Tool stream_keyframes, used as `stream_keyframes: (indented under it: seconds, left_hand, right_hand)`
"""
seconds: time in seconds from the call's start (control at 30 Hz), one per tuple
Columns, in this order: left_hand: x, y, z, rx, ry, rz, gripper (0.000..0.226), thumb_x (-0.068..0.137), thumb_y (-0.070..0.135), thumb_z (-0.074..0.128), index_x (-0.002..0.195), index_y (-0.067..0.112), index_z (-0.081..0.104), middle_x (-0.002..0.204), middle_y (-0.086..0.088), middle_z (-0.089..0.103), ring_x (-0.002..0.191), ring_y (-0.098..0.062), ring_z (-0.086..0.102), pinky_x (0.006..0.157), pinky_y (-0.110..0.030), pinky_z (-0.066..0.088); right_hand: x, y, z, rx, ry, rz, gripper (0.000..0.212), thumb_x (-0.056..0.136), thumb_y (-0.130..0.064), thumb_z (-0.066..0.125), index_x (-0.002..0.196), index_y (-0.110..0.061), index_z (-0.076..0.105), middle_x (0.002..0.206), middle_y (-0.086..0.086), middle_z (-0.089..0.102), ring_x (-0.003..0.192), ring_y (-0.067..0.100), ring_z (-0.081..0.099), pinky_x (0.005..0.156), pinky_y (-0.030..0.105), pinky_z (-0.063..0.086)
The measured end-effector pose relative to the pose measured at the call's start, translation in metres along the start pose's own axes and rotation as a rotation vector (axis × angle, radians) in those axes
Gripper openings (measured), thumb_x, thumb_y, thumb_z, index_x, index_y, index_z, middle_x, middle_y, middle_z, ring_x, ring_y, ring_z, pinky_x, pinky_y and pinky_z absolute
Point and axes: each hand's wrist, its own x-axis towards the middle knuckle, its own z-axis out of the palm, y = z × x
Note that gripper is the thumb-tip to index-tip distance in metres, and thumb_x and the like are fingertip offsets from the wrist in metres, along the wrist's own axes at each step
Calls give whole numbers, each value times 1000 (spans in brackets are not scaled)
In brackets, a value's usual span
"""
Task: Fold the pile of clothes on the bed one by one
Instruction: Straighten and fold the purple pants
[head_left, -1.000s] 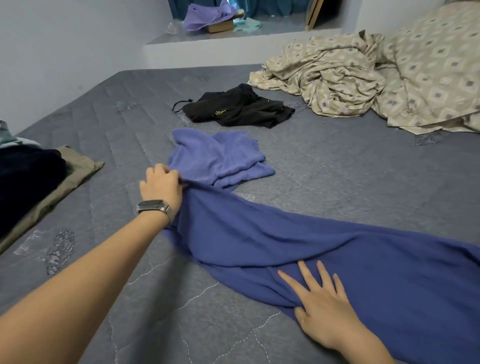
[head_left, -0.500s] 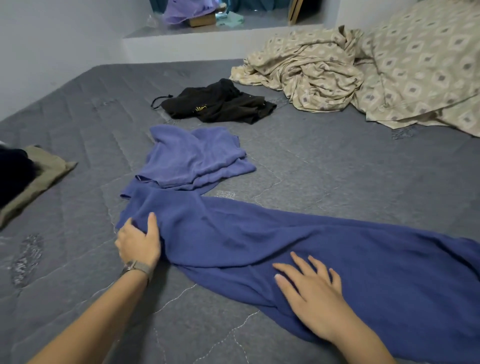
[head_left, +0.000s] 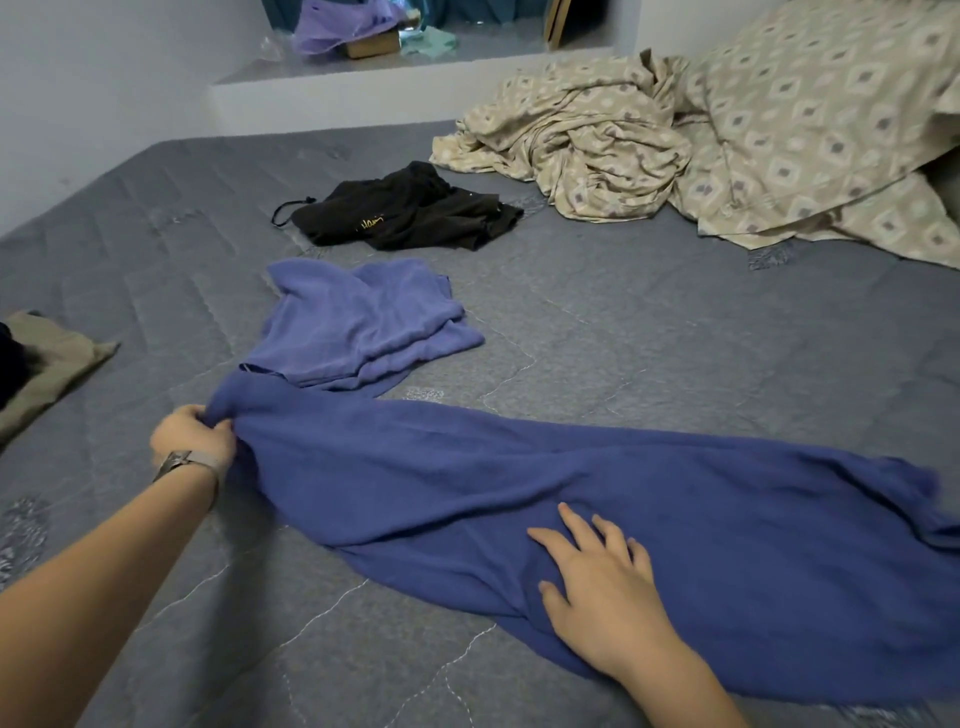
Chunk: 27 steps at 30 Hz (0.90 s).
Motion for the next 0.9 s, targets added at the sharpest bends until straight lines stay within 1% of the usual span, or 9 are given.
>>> stream_keyframes:
  seconds: [0.07,0.1,0.17,0.23,0.33,0.43,0.57,0.77,0.9]
  left_hand:
    - [-8,7,4,91,35,-21,38,80,8,64,118,5,57,127,-28,48,118,-47,46,98,-51,41]
    - [-17,14,9,130,82,72,41,79,9,64,118,6,55,127,-28,46,117,-46,44,97,-52,41]
    - [-40,34,24,132,70,452,37,79,20,59,114,8,61,118,-24,55,110,-45,50,93,-51,42]
    - [-70,56,43,94,-138,820,39,83,36,46,104,13,69,106,-12,64,102,-35,57,91,-44,46]
    - [-107,87,71,209,-296,1065,39,90,48,43,103,25,72,107,1,66,103,-27,57,88,-38,48]
    - [-129,107,92,373,-376,1038,28,87,48,57,105,30,69,111,5,64,113,-23,51,89,-36,45]
    - [-128,115,95,401,-283,975,15,87,42,62,90,29,68,98,5,68,104,-23,53,81,-33,42]
    - [-117,128,87,26,-191,818,12,84,36,69,75,29,72,84,9,73,86,-15,66,75,-36,52]
    - [-118,135,92,126,-12,797,15,89,33,63,85,21,72,91,-2,71,89,-28,62,68,-39,49]
  right_hand:
    - [1,-1,0,0,-1,2,53,98,-40,38,147,-43,19,161,-11,-6,147,24,1,117,49,7]
    - [1,-1,-1,5,2,2,53,98,-39,38,147,-42,20,161,-10,-5,147,25,2,117,49,7]
    - [1,-1,-1,23,9,5,52,97,-39,39,147,-42,23,161,-10,-3,146,26,3,117,50,8]
    - [1,-2,-2,31,19,4,51,97,-38,39,146,-41,25,161,-9,-1,145,26,5,117,49,10]
    - [1,-1,-4,50,54,12,46,98,-37,38,144,-40,32,160,-8,6,143,24,11,116,44,15]
    - [1,2,-7,97,127,38,40,99,-34,36,138,-37,41,158,-8,17,138,21,19,112,38,23]
    - [3,9,-13,148,181,91,37,99,-32,36,134,-35,46,152,-10,25,135,20,22,110,36,25]
    - [0,16,-18,173,132,104,38,97,-31,39,135,-32,46,152,-8,27,138,21,19,113,36,22]
    - [-2,18,-18,165,123,104,39,97,-31,40,136,-31,45,151,-7,27,140,22,17,114,37,20]
